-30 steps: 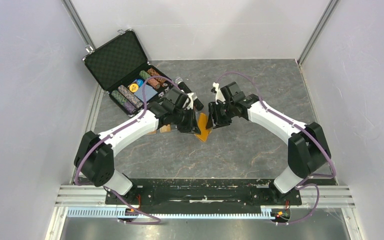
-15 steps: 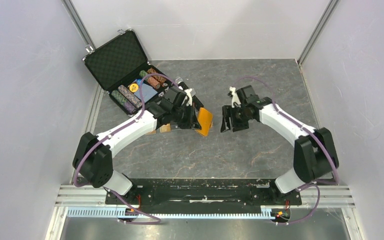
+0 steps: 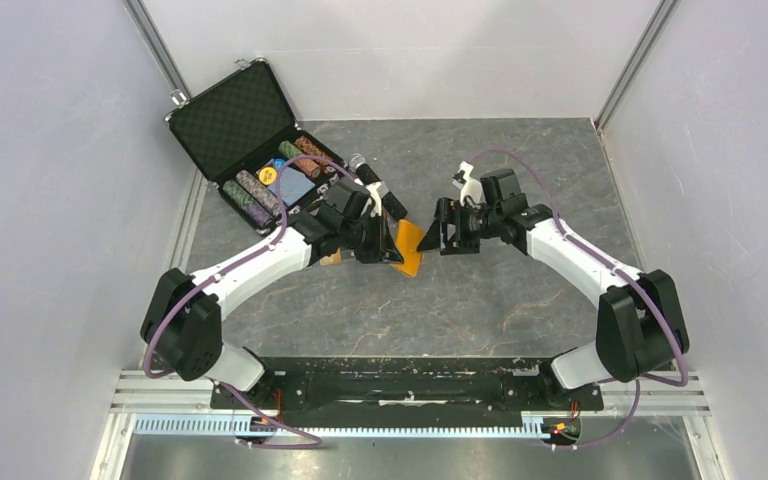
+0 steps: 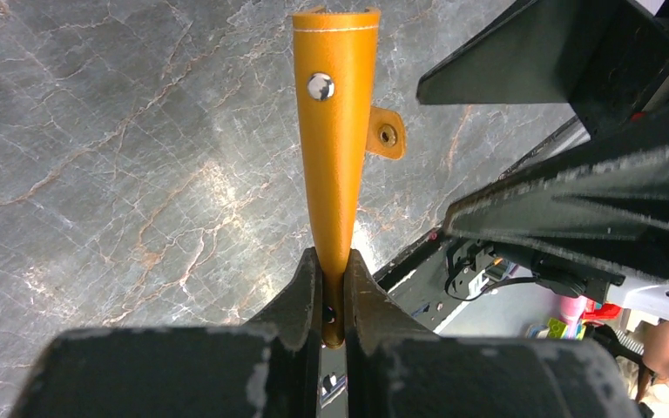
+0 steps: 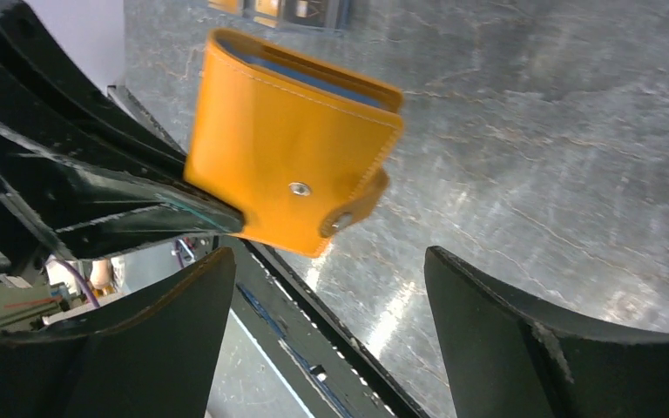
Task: Put the credit cards into the card holder
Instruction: Open the card holder.
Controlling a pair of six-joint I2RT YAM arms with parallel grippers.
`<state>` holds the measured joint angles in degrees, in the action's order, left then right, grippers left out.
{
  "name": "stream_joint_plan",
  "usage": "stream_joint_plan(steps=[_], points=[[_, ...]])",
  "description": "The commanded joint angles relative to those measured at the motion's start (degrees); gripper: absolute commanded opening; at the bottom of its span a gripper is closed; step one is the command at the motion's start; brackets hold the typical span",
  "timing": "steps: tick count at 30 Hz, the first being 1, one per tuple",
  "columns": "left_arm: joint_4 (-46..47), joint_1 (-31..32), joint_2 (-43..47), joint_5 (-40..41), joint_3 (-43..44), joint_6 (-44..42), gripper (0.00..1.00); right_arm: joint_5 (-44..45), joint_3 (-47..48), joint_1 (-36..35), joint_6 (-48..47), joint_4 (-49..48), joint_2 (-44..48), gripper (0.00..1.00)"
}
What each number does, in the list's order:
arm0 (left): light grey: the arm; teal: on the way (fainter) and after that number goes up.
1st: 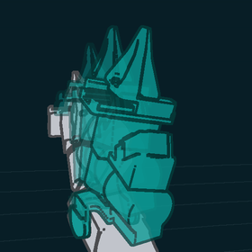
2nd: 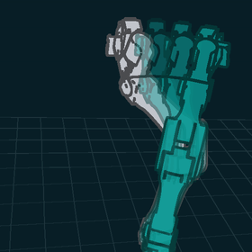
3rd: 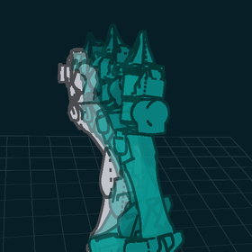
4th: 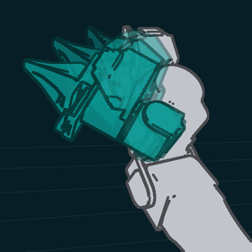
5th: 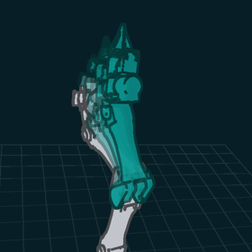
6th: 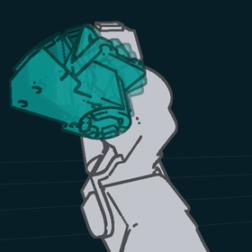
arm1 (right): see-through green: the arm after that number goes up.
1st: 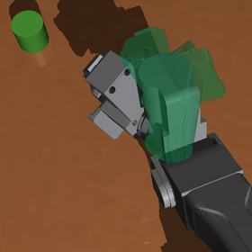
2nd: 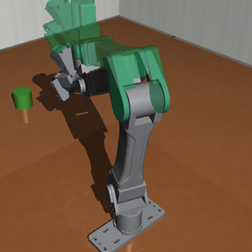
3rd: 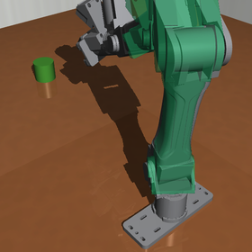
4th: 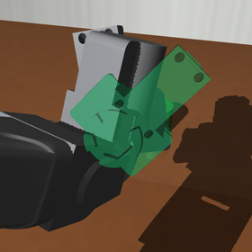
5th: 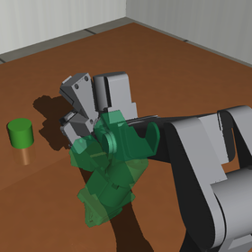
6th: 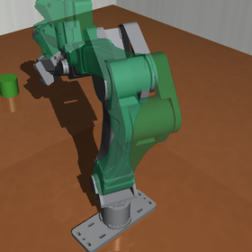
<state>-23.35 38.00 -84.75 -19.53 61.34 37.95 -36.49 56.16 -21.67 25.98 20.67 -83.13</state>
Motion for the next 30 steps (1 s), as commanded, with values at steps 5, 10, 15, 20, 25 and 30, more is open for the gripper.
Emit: stream_joint_plan(steps=[5,10,15,20,25,30], points=[[3.4,-0.1,2.0,-1.5,-0.5,1.9,0.02,13.1,10.5,-6.0,-3.3,8.4,-5.9,0.69],[3.6,-0.1,1.8,-1.7,-0.5,1.8,0.02,14.1,9.6,-6.1,-4.1,9.6,-8.2,0.47],[3.6,-0.1,1.6,-1.6,-0.3,1.7,0.02,12.0,8.6,-6.0,-3.8,9.3,-8.9,0.37],[3.6,-0.1,1.1,-1.7,0.1,1.7,0.02,8.6,5.7,-6.0,-2.1,5.4,-8.8,0.23],[3.4,-0.1,1.2,-1.2,0.1,1.3,0.02,7.8,5.9,-6.0,-1.4,4.1,-8.1,0.00],[2.1,-0.1,3.3,4.2,0.2,0.5,0.37,7.6,12.0,-6.0,-6.7,6.8,-6.9,0.00]])
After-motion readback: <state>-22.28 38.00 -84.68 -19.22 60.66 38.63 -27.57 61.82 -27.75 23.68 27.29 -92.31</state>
